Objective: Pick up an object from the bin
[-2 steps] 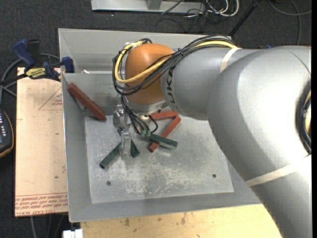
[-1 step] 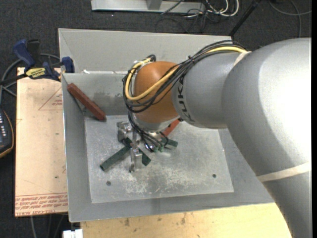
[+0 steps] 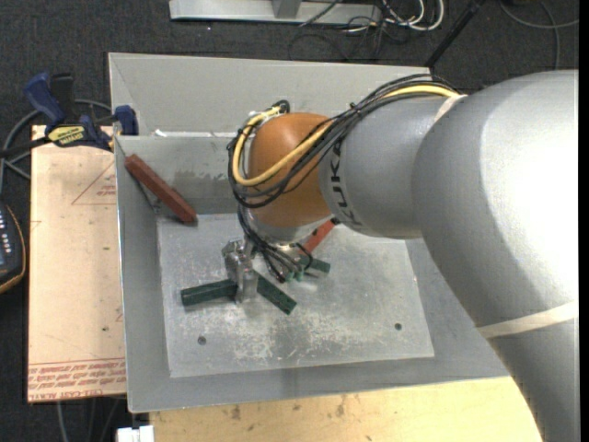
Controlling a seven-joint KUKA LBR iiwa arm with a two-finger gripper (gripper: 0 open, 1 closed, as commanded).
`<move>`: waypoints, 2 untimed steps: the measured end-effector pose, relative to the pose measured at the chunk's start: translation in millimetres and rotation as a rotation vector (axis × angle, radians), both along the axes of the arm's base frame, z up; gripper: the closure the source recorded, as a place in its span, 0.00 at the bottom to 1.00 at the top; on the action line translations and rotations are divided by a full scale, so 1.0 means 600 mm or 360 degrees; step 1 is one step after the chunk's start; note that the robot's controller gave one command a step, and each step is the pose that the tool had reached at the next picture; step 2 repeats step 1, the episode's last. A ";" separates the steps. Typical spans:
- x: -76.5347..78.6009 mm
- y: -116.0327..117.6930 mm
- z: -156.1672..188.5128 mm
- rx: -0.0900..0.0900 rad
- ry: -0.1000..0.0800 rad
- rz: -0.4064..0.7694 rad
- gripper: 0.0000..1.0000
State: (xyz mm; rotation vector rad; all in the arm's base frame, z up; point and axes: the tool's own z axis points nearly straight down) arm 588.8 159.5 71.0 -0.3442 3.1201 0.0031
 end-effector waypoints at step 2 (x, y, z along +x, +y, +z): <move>0.006 0.008 0.280 0.0002 -0.0016 0.0081 1.00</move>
Offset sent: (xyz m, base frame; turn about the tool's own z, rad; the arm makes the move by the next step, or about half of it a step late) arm 0.0015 0.0031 0.1631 -0.0516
